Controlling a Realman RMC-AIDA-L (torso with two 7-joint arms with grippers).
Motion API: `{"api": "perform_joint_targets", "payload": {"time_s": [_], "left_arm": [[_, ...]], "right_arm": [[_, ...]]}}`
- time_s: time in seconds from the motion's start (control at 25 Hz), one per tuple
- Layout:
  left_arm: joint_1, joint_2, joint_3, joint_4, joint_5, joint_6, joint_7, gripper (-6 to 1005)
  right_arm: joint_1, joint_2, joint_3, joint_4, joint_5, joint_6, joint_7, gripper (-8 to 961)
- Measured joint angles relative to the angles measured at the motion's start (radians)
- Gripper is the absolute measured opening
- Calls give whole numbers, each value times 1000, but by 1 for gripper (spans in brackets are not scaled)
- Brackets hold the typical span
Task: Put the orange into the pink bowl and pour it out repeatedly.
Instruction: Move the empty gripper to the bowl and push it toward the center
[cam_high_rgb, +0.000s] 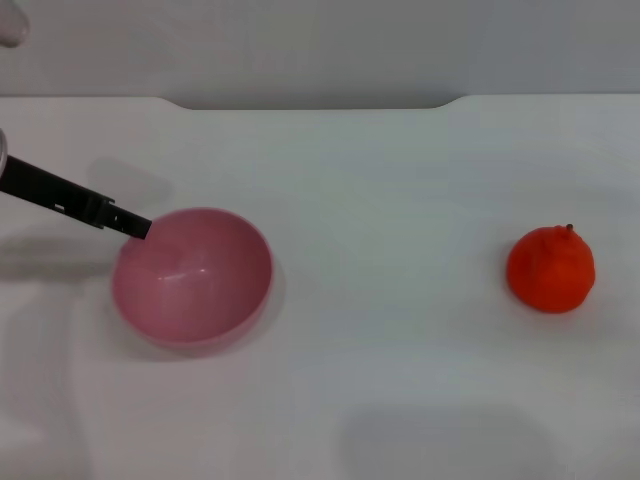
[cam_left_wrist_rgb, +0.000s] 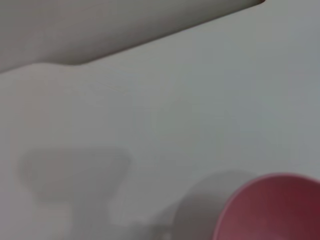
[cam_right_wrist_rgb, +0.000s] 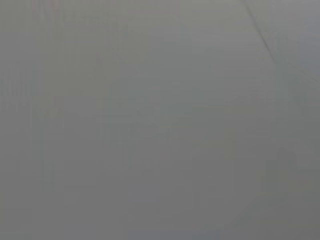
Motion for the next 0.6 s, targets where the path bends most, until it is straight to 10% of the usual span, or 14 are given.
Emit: {"api": "perform_joint_targets", "payload": {"time_s": [0.6], "left_arm": [[6, 2, 7, -88, 10, -63, 2, 688]], "right_arm": [[9, 2, -10, 4, 0, 0, 0, 456]]}}
